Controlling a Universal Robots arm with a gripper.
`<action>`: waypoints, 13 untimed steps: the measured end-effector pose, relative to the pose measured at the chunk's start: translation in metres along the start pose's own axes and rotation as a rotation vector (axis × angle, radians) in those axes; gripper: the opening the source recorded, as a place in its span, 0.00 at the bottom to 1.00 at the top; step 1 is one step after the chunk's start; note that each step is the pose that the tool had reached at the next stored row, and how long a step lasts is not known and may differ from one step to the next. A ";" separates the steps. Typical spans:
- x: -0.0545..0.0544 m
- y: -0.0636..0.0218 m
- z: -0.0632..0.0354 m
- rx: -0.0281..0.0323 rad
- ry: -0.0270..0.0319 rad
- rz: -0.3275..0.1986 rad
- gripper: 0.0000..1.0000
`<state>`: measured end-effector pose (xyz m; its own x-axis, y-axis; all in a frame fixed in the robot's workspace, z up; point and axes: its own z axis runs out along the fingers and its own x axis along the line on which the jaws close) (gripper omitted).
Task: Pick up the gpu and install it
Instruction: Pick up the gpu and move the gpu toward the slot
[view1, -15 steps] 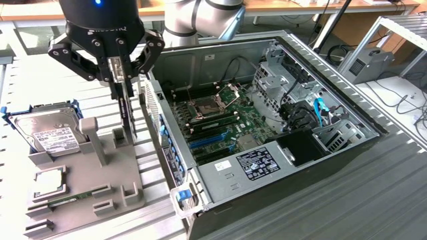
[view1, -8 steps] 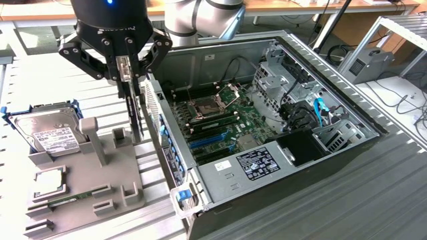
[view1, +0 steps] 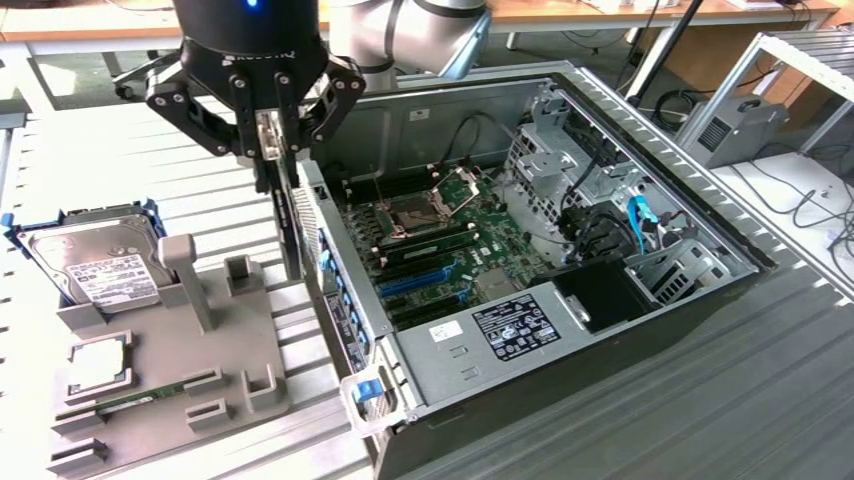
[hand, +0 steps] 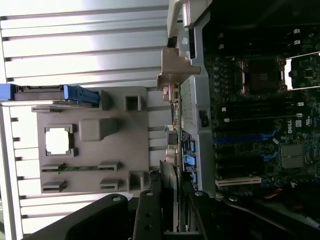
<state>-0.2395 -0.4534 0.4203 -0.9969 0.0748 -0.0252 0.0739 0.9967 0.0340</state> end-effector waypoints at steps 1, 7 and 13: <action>-0.001 0.0001 0.0000 0.0000 0.0000 0.000 0.26; -0.012 0.0009 0.0004 0.0000 0.0000 0.000 0.26; -0.025 0.0018 0.0007 0.0001 0.0000 0.000 0.26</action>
<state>-0.2146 -0.4534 0.4203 -0.9969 0.0748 -0.0252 0.0739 0.9967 0.0340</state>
